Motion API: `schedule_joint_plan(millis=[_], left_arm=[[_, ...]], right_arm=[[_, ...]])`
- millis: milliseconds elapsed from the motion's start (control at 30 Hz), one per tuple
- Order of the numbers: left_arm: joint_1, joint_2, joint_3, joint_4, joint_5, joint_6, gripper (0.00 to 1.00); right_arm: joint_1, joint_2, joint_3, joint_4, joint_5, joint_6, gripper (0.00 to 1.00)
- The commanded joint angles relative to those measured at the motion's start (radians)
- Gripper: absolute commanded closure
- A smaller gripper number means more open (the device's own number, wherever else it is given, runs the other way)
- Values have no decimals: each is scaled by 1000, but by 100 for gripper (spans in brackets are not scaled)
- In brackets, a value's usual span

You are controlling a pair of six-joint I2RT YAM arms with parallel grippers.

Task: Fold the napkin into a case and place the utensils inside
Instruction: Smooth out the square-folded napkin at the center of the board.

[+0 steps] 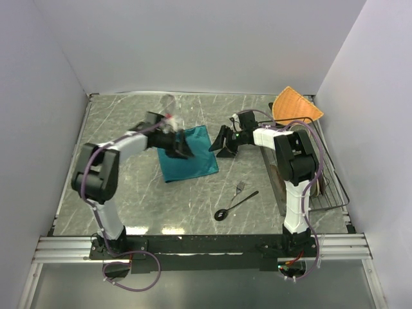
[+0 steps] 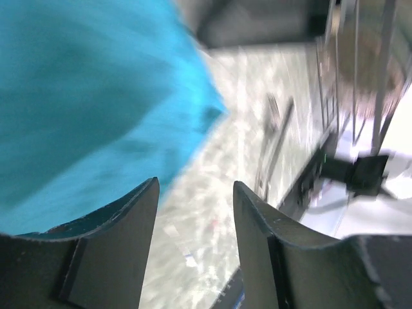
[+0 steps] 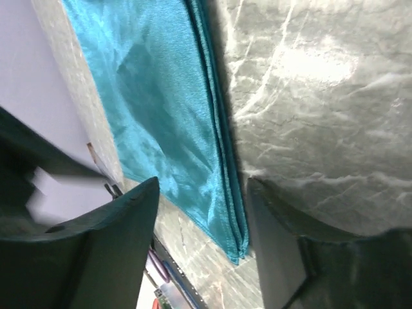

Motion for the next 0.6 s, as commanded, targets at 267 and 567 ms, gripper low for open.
schedule_joint_plan(millis=[267, 567], left_arm=[[371, -94, 5, -55, 90, 60, 45], [413, -166, -76, -69, 67, 117, 45]], right_arm=[[47, 18, -84, 15, 57, -55, 100], [181, -184, -362, 177, 19, 124, 100]])
